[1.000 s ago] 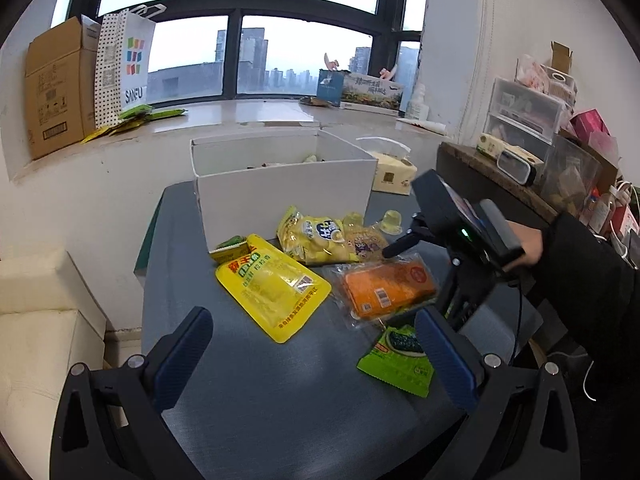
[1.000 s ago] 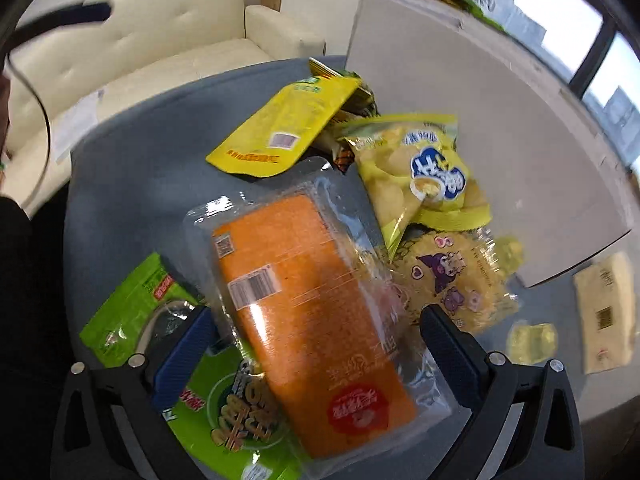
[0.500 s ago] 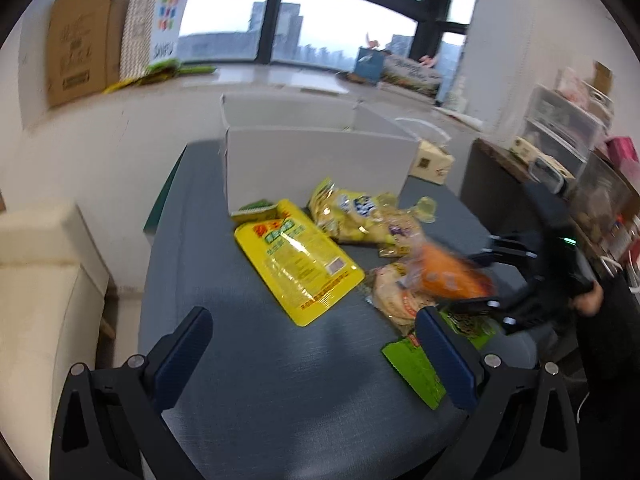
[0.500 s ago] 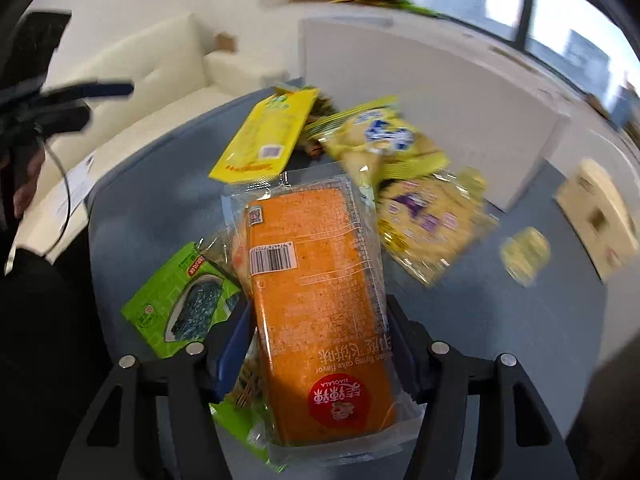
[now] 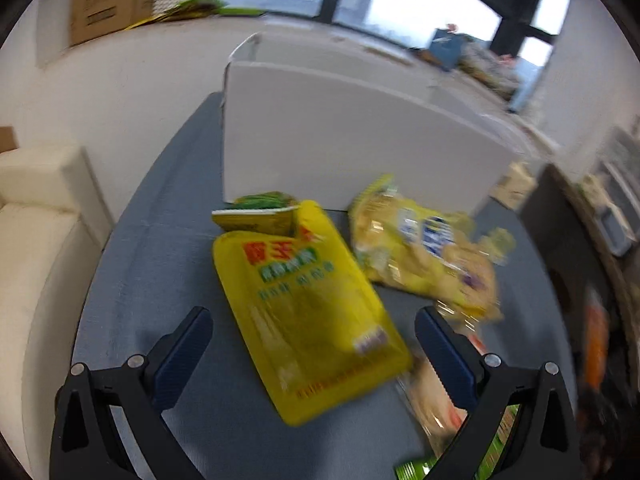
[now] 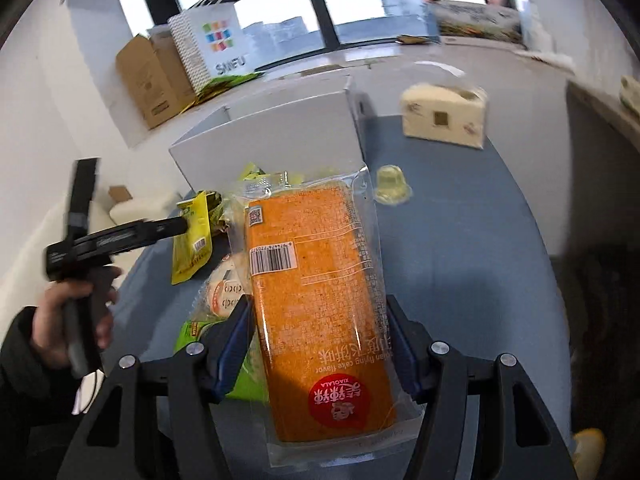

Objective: Organize snacks
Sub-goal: 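Grasp the yellow bag with the left tool while the right tool holds the orange pack, then lower both packs into the white box and open both tools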

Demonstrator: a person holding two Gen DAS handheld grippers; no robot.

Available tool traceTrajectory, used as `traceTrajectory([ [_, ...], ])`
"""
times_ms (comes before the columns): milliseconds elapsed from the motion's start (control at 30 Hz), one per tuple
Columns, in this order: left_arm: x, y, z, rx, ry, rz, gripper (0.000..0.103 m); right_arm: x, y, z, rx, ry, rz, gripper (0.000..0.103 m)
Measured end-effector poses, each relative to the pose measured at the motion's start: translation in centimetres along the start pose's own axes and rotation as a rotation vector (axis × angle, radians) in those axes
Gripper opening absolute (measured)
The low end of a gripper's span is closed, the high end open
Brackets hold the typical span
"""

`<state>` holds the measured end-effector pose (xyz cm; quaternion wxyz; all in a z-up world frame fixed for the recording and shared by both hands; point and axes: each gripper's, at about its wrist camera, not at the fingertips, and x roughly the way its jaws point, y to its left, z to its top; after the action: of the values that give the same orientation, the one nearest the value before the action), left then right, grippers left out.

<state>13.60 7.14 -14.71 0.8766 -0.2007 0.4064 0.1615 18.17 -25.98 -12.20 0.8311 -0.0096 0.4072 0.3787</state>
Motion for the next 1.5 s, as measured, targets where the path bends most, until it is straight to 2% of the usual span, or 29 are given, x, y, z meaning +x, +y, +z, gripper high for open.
traceTrajectory([
  [100, 2.0, -0.1, 0.8, -0.015, 0.012, 0.063, 0.103, -0.5, -0.6, -0.2, 0.047, -0.011, 0.019, 0.067],
  [200, 2.9, 0.4, 1.1, -0.055, 0.000, 0.081, 0.103, -0.5, -0.4, -0.5, 0.059, -0.005, 0.024, 0.067],
  [233, 3.0, 0.5, 1.2, -0.049, -0.008, 0.068, 0.093, -0.4, -0.3, -0.6, 0.058, -0.005, 0.025, 0.067],
  [267, 3.1, 0.4, 1.1, -0.031, -0.007, 0.045, 0.067, -0.1, -0.3, -0.4, 0.053, -0.001, 0.029, 0.067],
  [300, 3.0, 0.4, 0.9, -0.019, -0.005, 0.028, 0.066, -0.3, -0.1, -0.4, 0.046, 0.002, 0.030, 0.067],
  [333, 2.4, 0.5, 0.8, -0.005, -0.025, 0.019, 0.060, 0.3, 0.1, -0.6, 0.042, 0.001, 0.028, 0.067],
  [367, 1.7, 0.6, 0.6, 0.007, -0.046, 0.005, 0.040, 0.3, 0.3, -0.7, 0.037, 0.005, 0.026, 0.067],
  [433, -0.5, 1.0, 0.1, 0.030, -0.094, -0.065, 0.032, 0.5, 0.4, -0.7, 0.029, 0.005, 0.029, 0.067],
  [567, -3.3, 0.8, -0.6, 0.134, -0.141, -0.088, 0.028, 0.6, 0.9, -0.6, 0.020, 0.010, 0.029, 0.067],
  [767, -7.6, 1.3, -1.1, 0.135, -0.207, -0.194, 0.024, 0.8, 2.0, -0.2, 0.000, 0.009, 0.035, 0.067],
  [1033, -12.2, -0.3, 0.8, 0.215, -0.301, -0.254, 0.024, 1.3, 3.0, 2.3, 0.018, -0.025, 0.076, 0.067],
  [1167, -13.7, -0.6, 3.3, 0.240, -0.360, -0.265, 0.024, 1.5, 4.3, 5.9, -0.019, -0.070, 0.079, 0.067],
  [1300, -14.5, -0.9, 7.4, 0.265, -0.429, -0.241, 0.024, 2.2, 5.7, 11.6, -0.053, -0.120, 0.081, 0.067],
  [1400, -14.1, -1.0, 11.4, 0.271, -0.455, -0.221, 0.024, 3.9, 5.8, 16.2, -0.027, -0.140, 0.086, 0.067],
  [1500, -12.3, -1.0, 15.3, 0.262, -0.441, -0.189, 0.024, 7.0, 5.1, 20.3, 0.043, -0.126, 0.095, 0.067],
])
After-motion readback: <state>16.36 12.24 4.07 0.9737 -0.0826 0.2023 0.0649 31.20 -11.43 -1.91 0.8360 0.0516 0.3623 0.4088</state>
